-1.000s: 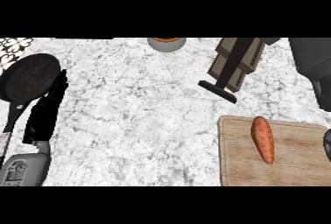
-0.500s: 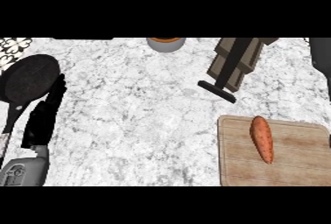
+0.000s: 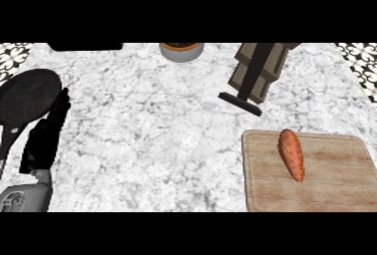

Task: Pick the tomato from the cutting board and place it in the tiered basket

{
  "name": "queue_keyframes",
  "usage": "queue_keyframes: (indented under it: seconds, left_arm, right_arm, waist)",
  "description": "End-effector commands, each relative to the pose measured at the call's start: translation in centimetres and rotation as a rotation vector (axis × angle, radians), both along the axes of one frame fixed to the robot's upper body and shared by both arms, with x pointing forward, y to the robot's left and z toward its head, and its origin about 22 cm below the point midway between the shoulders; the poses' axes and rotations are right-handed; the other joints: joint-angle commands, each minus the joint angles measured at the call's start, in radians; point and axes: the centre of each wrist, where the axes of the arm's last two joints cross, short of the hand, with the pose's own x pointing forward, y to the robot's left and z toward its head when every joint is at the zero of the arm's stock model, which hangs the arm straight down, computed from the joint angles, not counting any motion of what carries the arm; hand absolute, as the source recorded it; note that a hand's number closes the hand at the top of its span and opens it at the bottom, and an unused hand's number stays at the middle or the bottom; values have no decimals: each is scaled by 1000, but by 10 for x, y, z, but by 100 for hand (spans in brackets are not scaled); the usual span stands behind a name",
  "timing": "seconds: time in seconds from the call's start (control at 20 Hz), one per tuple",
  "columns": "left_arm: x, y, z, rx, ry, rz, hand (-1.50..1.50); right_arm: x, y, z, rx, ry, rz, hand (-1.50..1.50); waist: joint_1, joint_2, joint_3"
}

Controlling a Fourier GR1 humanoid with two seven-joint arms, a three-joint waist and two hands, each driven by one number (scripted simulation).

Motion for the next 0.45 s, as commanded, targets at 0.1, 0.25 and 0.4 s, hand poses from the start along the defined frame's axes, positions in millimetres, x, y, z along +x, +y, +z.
queue_keyframes:
  seconds: [0.1, 0.25, 0.4]
  left_arm:
    - [-19, 7, -16, -5, 9, 26, 0]
    - [-19, 10, -12, -5, 42, 37, 0]
    - [-14, 16, -4, 2, 10, 42, 0]
  right_arm:
    - [-39, -35, 3, 114, 12, -20, -150]
    - [-69, -33, 10, 119, -34, -4, -150]
    - [-98, -46, -3, 119, -87, 27, -150]
  waist:
    - [-27, -10, 1]
    - [-42, -20, 1]
    - [-45, -15, 2]
